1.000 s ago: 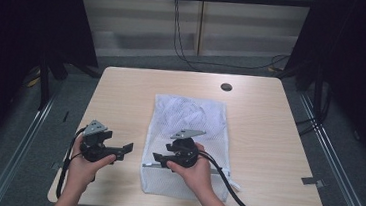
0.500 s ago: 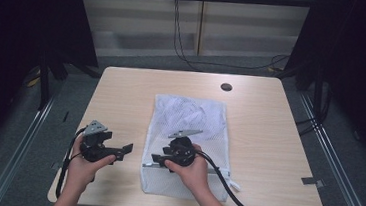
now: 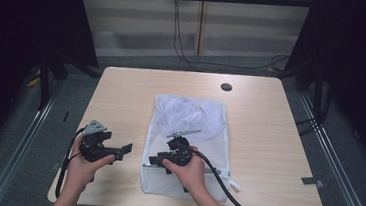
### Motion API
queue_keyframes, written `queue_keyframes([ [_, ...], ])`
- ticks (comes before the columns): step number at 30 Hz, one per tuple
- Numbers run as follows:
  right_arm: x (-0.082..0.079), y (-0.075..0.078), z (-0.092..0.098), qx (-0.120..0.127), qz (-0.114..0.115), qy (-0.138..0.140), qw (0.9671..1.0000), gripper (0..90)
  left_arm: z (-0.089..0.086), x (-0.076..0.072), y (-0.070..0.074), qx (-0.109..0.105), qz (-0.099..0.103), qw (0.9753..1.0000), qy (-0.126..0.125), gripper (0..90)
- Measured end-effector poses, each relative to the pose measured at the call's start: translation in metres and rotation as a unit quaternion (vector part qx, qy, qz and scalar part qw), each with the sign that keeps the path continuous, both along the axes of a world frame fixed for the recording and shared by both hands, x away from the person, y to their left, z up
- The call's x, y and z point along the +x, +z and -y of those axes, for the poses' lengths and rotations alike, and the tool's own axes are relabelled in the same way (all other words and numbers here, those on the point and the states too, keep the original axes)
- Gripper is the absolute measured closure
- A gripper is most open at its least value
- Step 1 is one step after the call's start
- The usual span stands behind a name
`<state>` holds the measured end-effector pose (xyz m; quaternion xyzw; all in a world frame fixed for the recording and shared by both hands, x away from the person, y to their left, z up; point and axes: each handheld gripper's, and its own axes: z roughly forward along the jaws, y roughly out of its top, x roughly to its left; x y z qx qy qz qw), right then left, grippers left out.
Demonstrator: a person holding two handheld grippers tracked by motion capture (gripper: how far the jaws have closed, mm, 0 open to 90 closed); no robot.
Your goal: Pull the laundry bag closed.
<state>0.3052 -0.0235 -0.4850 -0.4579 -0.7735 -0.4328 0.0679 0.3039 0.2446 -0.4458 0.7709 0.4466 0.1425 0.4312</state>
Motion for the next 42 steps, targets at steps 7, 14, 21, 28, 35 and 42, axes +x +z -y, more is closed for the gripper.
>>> queue_keyframes([
  [7, 0.001, -0.008, -0.006, 0.001, -0.018, 0.005, 0.9998, 60.3, -0.001, 0.000, 0.000, -0.001, -0.001, 1.0000, 0.000, 4.9],
  [14, 0.002, -0.013, -0.009, 0.007, -0.029, 0.004, 0.9995, 62.5, -0.001, 0.001, 0.000, 0.000, -0.002, 1.0000, 0.001, 4.9],
  [21, 0.004, -0.018, -0.012, 0.009, -0.040, 0.003, 0.9992, 64.5, -0.001, 0.001, -0.001, -0.001, -0.003, 1.0000, 0.002, 4.9],
  [28, 0.005, -0.019, -0.016, 0.014, -0.048, 0.004, 0.9987, 66.5, -0.002, 0.001, 0.000, 0.001, -0.003, 1.0000, 0.002, 5.0],
  [35, 0.006, -0.018, -0.018, 0.018, -0.051, 0.003, 0.9985, 71.0, -0.004, 0.001, 0.000, -0.003, -0.004, 1.0000, 0.002, 5.1],
  [42, 0.006, -0.017, -0.020, 0.021, -0.054, 0.005, 0.9983, 74.6, -0.004, 0.000, 0.000, 0.000, -0.004, 1.0000, 0.005, 5.1],
])
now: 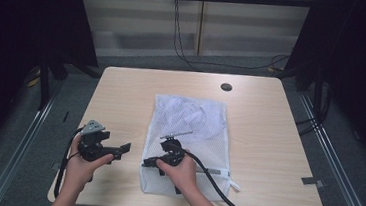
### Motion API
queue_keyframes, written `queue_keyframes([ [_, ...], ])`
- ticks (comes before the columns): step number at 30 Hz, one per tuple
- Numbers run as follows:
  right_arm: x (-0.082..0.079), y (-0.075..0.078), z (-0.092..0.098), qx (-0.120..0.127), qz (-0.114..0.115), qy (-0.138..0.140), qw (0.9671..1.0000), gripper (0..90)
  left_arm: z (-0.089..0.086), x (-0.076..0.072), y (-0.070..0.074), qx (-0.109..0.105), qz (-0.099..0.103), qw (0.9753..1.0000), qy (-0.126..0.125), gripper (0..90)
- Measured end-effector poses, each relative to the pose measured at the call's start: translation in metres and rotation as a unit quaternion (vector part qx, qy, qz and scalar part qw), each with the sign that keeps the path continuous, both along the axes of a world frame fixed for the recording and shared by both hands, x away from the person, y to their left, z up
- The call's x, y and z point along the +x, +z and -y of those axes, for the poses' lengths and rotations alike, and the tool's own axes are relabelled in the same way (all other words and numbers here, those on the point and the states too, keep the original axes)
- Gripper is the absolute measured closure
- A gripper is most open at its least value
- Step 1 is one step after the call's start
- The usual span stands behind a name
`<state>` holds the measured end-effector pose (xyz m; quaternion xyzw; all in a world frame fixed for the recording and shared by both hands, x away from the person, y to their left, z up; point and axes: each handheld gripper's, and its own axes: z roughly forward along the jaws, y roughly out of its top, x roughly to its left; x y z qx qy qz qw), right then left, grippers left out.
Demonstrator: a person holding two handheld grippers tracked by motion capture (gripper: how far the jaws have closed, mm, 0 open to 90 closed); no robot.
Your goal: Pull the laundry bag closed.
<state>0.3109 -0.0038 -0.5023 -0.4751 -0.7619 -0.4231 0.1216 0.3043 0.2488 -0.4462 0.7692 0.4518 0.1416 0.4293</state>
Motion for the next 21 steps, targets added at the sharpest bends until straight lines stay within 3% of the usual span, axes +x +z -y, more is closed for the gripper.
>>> queue_keyframes([
  [10, 0.0009, 0.0002, -0.0062, 0.002, -0.007, -0.003, 1.0000, 77.9, -0.0008, -0.0001, -0.0003, -0.001, -0.001, 1.0000, 0.001, 5.1],
  [12, 0.0018, -0.0014, -0.0079, -0.009, -0.012, -0.007, 0.9999, 79.1, -0.0015, 0.0001, -0.0002, -0.002, -0.002, 1.0000, 0.000, 5.1],
  [21, 0.0015, -0.0031, -0.0103, -0.015, -0.015, -0.008, 0.9997, 85.4, -0.0007, -0.0001, -0.0006, 0.001, -0.001, 1.0000, 0.000, 5.4],
])
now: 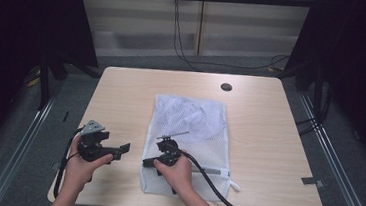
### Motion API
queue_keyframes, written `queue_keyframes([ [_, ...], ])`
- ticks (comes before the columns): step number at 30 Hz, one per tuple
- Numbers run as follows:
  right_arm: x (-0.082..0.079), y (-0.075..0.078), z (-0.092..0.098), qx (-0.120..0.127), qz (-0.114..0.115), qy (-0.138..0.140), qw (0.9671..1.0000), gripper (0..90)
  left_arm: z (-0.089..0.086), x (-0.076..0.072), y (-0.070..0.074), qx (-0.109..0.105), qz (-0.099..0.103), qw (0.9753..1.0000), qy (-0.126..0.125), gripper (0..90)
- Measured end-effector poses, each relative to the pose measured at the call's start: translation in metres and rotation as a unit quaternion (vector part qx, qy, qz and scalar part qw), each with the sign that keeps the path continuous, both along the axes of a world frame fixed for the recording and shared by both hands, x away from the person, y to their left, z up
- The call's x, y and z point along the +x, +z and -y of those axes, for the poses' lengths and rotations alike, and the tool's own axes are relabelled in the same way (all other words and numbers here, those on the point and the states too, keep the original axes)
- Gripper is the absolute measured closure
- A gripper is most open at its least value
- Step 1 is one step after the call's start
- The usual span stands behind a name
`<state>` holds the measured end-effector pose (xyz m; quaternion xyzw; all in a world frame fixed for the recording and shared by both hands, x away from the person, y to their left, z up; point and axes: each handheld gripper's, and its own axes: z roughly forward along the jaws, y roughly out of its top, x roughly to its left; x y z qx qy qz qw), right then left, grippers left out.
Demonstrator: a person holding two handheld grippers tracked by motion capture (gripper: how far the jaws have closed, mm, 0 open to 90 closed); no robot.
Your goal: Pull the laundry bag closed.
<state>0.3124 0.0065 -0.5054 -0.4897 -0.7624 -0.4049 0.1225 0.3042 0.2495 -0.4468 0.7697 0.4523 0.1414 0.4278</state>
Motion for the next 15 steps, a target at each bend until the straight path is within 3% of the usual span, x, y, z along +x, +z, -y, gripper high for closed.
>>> queue_keyframes([
  [8, 0.002, 0.009, 0.006, 0.018, -0.004, -0.013, 0.9998, 87.4, 0.004, 0.000, -0.001, -0.002, -0.006, 0.9999, -0.013, 6.2],
  [15, 0.002, 0.019, 0.014, 0.033, -0.001, -0.020, 0.9992, 87.5, 0.010, -0.001, -0.004, -0.028, -0.021, 0.9991, -0.025, 6.2],
])
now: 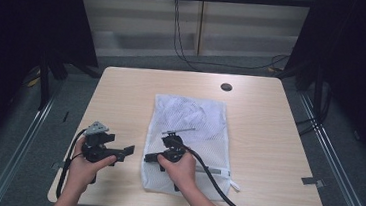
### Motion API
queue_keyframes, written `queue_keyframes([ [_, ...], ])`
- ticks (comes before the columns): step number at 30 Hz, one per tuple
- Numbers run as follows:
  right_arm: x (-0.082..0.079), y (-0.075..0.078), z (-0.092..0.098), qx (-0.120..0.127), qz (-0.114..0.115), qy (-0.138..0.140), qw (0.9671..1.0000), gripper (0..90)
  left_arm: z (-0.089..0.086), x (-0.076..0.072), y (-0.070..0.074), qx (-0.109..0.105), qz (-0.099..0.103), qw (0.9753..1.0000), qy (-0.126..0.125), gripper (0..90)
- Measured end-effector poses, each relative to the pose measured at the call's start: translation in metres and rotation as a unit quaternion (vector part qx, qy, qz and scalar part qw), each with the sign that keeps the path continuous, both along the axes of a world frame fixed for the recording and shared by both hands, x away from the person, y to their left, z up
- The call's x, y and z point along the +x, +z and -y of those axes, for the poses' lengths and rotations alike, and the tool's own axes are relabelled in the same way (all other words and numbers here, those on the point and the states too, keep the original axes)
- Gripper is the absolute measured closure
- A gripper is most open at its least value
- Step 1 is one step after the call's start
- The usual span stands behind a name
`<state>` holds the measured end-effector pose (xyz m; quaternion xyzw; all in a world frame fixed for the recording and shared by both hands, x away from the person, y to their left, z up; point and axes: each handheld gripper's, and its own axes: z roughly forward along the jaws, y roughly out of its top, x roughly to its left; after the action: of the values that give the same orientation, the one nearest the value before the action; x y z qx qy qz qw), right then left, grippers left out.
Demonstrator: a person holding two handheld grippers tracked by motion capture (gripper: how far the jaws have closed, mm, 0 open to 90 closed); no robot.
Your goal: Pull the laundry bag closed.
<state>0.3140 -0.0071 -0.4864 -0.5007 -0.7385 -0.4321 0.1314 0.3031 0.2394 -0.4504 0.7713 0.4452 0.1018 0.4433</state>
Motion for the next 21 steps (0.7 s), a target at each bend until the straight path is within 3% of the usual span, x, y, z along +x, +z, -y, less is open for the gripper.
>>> queue_keyframes([
  [11, -0.001, 0.012, 0.009, 0.015, 0.009, -0.007, 0.9998, 87.5, 0.007, -0.003, -0.004, -0.019, -0.023, 0.9989, -0.037, 6.2],
  [19, -0.001, 0.018, 0.014, 0.022, 0.013, -0.012, 0.9996, 87.4, 0.013, -0.003, -0.008, -0.050, -0.060, 0.9951, -0.061, 8.7],
  [21, -0.001, 0.018, 0.014, 0.023, 0.015, -0.012, 0.9996, 87.5, 0.014, -0.003, -0.009, -0.048, -0.065, 0.9947, -0.064, 8.7],
])
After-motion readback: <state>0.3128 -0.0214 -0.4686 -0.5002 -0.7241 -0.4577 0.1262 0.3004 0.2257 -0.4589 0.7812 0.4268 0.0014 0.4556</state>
